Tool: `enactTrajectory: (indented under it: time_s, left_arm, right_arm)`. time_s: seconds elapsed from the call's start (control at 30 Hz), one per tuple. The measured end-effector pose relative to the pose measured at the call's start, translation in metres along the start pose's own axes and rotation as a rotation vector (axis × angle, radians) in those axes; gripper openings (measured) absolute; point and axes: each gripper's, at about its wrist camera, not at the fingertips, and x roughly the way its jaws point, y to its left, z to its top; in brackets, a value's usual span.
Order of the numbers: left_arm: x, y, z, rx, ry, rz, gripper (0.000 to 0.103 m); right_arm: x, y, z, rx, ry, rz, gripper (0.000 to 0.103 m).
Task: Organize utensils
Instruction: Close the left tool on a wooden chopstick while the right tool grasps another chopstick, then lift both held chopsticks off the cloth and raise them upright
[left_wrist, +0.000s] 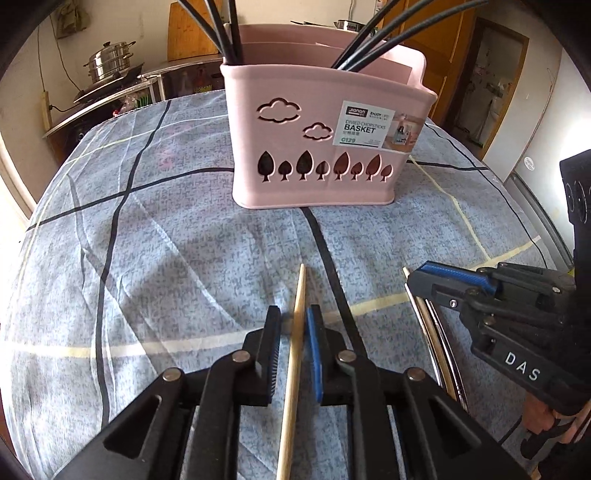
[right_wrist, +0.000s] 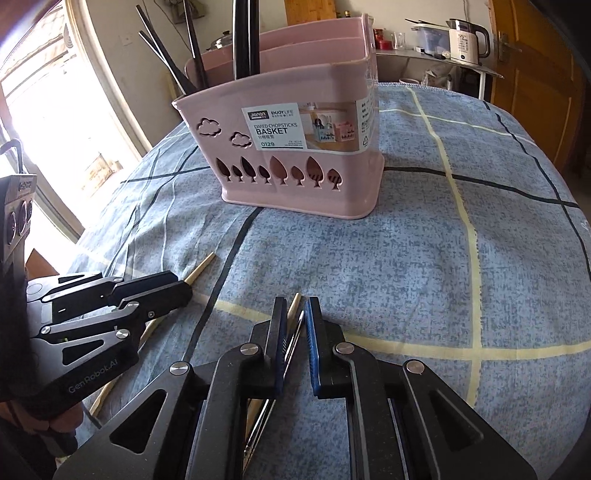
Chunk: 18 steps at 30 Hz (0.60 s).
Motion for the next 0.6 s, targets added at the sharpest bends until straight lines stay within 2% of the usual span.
enactTrajectory:
  time_s: [0.23,0.43,0.53,0.6]
  left_arm:
    - [0.005,-0.009,0.008,0.053,0.003,0.015,0.015]
    - [0.007,-0.007,0.013,0.063,0.012,0.02,0.015]
    - [0.007,-0.007,0.013,0.06,0.01,0.02,0.013]
    - [0.008,-0.005,0.014,0.052,0.009,0.014,0.008]
  right_arm:
    - [0.005,0.012,0.008,-0.046,0.03,-0.042,0.009]
    - [0.013,0.031,0.012,-0.146,0.078,-0.085,0.009]
    - [0.014,0.028,0.014,-0.144,0.082,-0.07,0.006]
    - [0.012,0.026,0.016,-0.129,0.077,-0.047,0.006]
